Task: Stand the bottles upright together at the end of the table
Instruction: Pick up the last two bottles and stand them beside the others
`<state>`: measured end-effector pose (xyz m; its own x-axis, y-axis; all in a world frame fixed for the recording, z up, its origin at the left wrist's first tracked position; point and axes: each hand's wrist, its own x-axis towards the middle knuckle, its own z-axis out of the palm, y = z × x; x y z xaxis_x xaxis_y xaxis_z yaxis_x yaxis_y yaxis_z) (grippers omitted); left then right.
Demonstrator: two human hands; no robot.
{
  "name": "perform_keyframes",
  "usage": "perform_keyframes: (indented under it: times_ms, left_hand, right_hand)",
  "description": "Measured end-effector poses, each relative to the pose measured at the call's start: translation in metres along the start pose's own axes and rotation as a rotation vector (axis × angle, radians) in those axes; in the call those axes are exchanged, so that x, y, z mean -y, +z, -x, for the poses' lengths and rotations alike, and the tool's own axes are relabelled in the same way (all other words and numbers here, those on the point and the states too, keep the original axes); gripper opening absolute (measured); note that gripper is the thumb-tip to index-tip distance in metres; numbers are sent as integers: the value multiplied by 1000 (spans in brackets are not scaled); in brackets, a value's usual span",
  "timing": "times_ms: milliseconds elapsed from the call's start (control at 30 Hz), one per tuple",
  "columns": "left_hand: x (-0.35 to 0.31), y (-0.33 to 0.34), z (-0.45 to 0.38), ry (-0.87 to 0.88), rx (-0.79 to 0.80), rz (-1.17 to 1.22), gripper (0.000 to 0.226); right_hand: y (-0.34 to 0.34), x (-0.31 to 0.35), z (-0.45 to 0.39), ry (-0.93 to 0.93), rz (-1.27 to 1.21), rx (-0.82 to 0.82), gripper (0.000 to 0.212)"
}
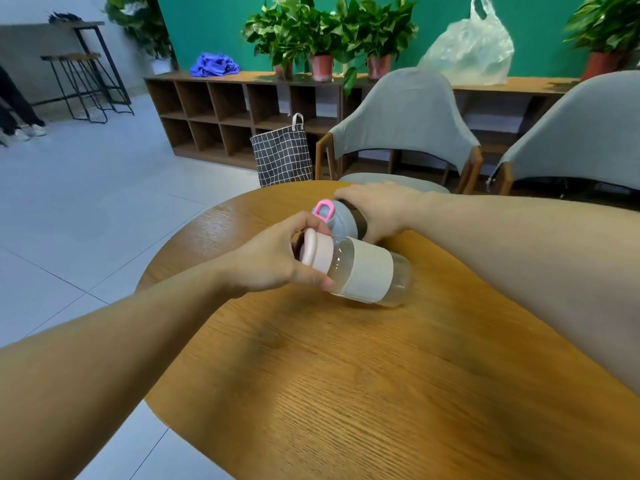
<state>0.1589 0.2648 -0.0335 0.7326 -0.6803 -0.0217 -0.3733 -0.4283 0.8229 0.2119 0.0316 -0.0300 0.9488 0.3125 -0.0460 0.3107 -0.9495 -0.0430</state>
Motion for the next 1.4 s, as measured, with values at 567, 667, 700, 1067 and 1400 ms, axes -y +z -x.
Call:
perform_keyframes:
  times_ms: [567,667,700,1067,1400]
  left_hand:
    - [-109,84,-30,193,-169,10,52]
    - [-134,104,-31,218,-141,5,50]
    - [-142,111,-31,226,-129,-3,51]
    - [-262,224,-14,388,-18,-74,54]
    - [-340,330,8,470,101,-155,52]
  right_hand:
    - [-37,-49,190,449,-563,-465,95]
    - [-42,-49,239,529,-665,-550,91]
    - [-44,-49,257,558,-696,-576,88]
    - [-39,-51,464,781,-846,-791,95]
    - [-19,-62,611,890,-874,-841,91]
